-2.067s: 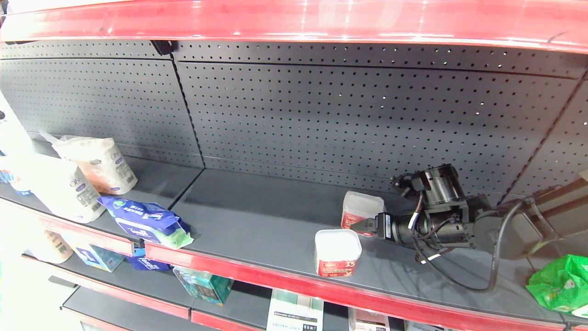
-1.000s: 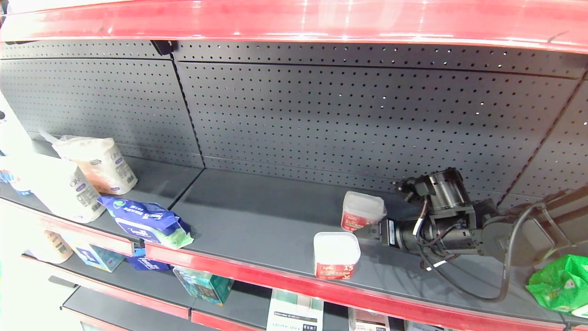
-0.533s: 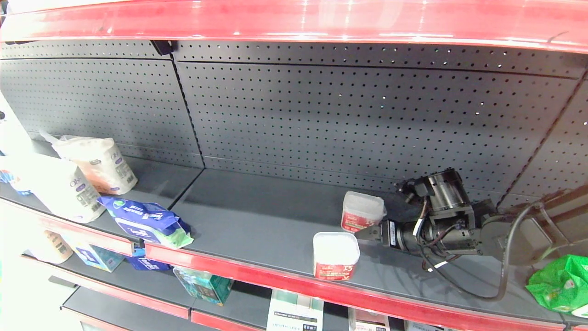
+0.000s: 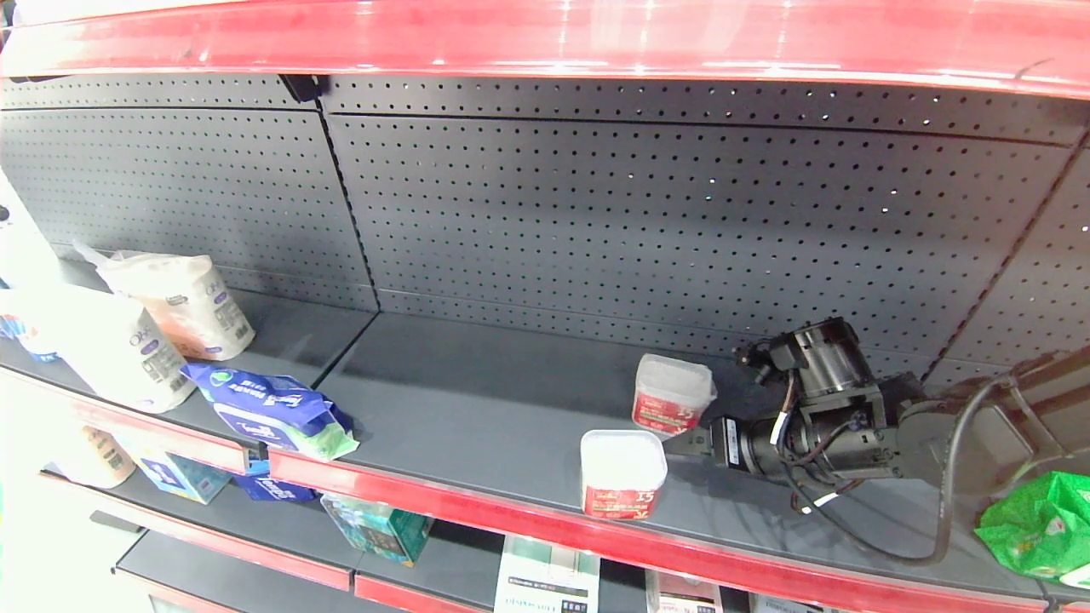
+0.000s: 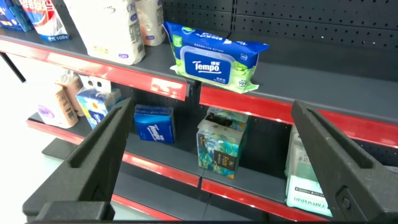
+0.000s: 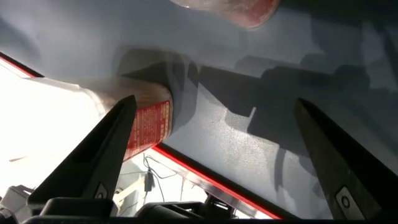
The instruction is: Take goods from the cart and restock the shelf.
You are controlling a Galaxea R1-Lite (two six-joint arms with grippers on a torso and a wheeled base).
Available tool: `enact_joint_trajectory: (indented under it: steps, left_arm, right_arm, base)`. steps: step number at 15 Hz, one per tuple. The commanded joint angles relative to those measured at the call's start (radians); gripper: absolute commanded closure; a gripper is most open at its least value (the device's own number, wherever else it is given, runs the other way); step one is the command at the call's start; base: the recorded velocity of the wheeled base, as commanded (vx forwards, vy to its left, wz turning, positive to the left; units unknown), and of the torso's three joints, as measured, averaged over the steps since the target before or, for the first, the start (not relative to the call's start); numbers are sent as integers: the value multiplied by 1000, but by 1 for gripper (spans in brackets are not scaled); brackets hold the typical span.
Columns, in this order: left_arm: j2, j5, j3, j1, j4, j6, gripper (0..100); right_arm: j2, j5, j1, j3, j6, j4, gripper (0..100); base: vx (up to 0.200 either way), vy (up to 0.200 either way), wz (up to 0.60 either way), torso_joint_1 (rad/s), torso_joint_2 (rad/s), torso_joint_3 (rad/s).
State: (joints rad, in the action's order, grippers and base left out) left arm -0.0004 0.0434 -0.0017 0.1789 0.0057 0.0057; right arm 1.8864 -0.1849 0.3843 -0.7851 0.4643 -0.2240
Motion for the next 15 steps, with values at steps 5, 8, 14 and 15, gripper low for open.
enact_joint_trajectory:
  steps: [5, 8, 14, 15]
  left_arm:
    - [0, 1, 0, 1, 0, 0, 0]
    - [0, 0, 0, 1, 0, 0, 0]
    - [0, 0, 0, 1, 0, 0, 0]
    - [0, 1, 0, 1, 0, 0, 0]
  right_arm:
    - [7, 1, -7, -13, 2, -1, 0]
    - [19, 2, -16, -31, 13, -3, 0]
    - [40, 45, -7, -72, 51, -3, 0]
    - [40, 45, 2, -71, 51, -3, 0]
  base:
    - [0, 0, 0, 0, 0, 0]
    - [0, 0, 0, 0, 0, 0]
    - [0, 0, 0, 0, 0, 0]
    - [0, 0, 0, 0, 0, 0]
